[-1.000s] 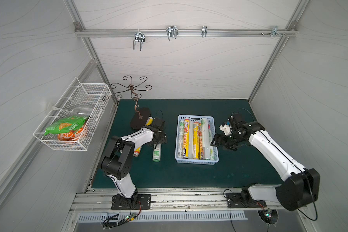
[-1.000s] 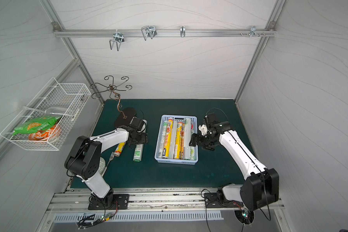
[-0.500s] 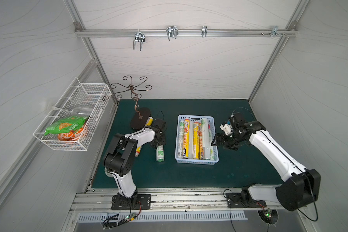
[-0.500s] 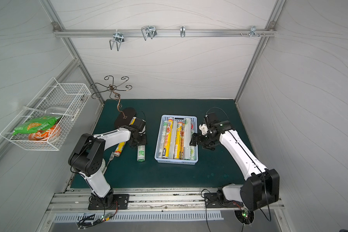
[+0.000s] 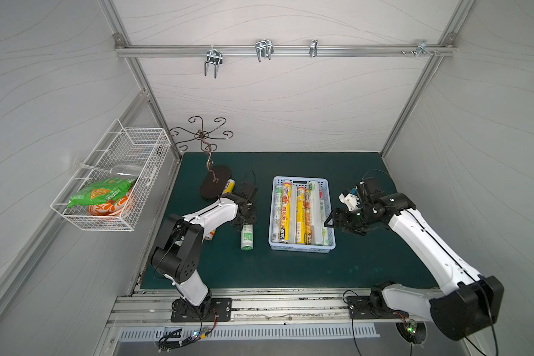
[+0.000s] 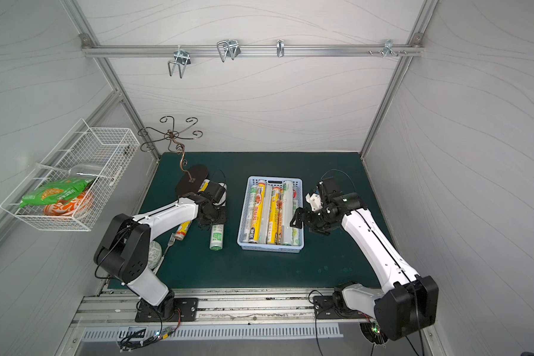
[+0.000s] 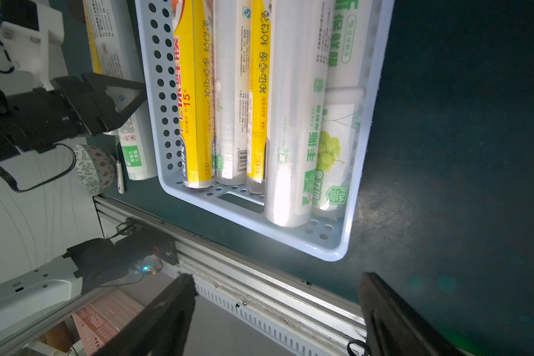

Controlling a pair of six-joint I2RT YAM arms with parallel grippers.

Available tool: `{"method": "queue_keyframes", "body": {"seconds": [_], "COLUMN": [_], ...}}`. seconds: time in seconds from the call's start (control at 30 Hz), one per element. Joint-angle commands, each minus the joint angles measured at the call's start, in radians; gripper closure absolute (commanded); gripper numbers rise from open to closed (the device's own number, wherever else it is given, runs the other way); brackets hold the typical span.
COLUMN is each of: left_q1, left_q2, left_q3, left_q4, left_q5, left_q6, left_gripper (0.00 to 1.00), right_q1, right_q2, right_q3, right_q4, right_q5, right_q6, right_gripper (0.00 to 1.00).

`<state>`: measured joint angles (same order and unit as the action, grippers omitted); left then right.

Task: Put the plastic wrap into the basket
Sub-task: Pick up the plastic wrap from the center of the board.

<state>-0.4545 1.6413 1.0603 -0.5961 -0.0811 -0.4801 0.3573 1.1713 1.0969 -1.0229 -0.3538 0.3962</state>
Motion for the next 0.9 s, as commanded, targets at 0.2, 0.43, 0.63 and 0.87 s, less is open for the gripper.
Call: {"method": "queue_keyframes", "body": {"seconds": [0.2, 0.43, 0.63, 0.87], "left_q1": [-0.214, -0.266, -0.301, -0.314], "left_q2": [-0.082, -0.087, -0.053, 0.056], "left_q3": [0.176, 0.251, 0.306, 0.428], "left_q4": [-0.115, -0.149, -0.063, 0.008], "left_q5": [-0.131, -0.135, -0.001, 0.087], "left_q6": [-0.077, -0.108, -0.161, -0.228], "left_gripper": [0.62, 0.62, 0.62, 0.62], "right_q1": [0.001, 0.002, 0.002, 0.001], "right_q2": [-0.223, -0.230, -0.169, -0.157], "right_q3": [-0.161, -0.189, -0.148, -0.130], "right_q4": [0.120, 0.095, 0.078, 0.058], "right_q5": [-0.026, -0.004, 0.051, 0.132], "right_q6": [0.150, 0.129, 0.077, 0.053], "right_gripper": [0.14, 0.14, 0.13, 0.12]}}
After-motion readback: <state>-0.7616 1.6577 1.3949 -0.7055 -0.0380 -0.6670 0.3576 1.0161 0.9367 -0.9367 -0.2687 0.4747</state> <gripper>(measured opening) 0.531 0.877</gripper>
